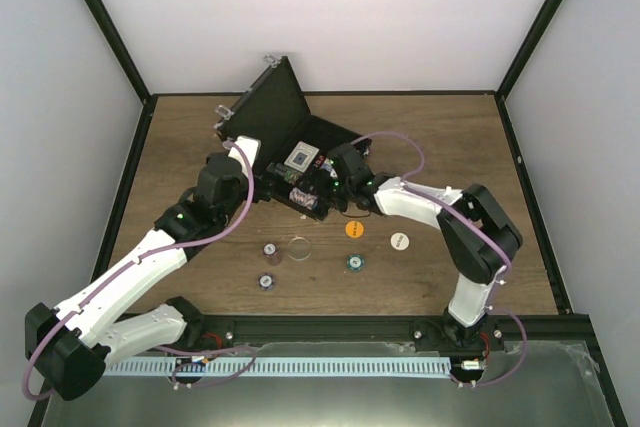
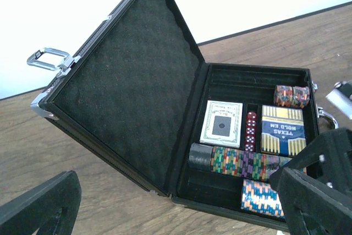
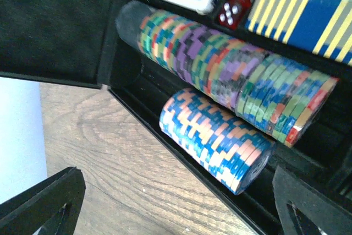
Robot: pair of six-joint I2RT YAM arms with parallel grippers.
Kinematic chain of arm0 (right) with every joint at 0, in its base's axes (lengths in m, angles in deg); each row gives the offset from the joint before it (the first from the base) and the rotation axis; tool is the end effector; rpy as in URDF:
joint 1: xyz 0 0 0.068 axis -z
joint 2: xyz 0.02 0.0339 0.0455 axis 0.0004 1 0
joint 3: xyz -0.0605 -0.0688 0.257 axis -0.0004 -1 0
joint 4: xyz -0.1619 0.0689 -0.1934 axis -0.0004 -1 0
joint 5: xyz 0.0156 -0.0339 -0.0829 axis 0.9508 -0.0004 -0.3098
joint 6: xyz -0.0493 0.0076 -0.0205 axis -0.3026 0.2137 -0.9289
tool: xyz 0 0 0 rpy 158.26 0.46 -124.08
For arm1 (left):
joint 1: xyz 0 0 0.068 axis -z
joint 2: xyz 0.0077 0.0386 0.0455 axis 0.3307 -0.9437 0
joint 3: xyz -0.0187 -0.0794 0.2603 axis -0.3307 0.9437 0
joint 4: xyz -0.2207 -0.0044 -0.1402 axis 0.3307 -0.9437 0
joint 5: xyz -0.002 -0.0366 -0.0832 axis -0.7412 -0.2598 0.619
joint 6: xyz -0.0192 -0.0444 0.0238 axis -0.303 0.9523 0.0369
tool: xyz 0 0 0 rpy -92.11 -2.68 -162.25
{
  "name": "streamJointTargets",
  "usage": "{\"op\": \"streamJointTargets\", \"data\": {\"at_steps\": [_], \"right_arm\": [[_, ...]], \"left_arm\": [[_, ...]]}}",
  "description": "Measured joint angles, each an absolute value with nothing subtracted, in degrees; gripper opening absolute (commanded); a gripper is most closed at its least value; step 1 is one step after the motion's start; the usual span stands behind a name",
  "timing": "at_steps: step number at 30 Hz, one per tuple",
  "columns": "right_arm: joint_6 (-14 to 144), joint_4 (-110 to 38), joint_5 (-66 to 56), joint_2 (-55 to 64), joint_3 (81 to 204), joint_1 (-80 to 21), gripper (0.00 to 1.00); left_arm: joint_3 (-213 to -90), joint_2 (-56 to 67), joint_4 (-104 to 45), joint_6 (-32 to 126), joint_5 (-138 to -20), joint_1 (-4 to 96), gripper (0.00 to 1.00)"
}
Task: Pack up texas hold em set
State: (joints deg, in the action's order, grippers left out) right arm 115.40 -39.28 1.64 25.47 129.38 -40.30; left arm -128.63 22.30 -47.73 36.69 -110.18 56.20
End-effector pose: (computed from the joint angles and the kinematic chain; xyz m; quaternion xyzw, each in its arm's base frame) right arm 0.2854 0.2531 0.1863 0.0882 0.9087 0.3690 0.1742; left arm 0.1914 -0.1263 0.3131 0.1528 0.8196 -0.0132 0.5521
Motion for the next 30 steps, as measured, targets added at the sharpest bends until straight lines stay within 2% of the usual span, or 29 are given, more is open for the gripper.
{"op": "streamJointTargets", "data": {"at_steps": [4, 13, 24, 30], "right_arm": [[112.58, -40.73, -2.42, 20.40, 129.03, -40.30, 1.00], [104.52, -42.43, -11.43, -4.02, 117.86, -38.88, 1.00], [98.99, -51.72, -14.97, -26.31, 105.38, -33.45, 1.00], [100.32, -51.74, -13.06, -30.90, 101.45, -33.48, 1.00]], "left_arm": [[-128.63, 21.71, -47.68, 36.69, -110.18, 56.20, 1.00], [-129.98, 9.89, -48.69, 37.10, -104.22, 56.52, 1.00], [-146.55, -12.95, -57.32, 39.01, -104.17, 65.75, 1.00], [-152.60, -21.32, -60.78, 39.79, -104.78, 65.75, 0.82]]}}
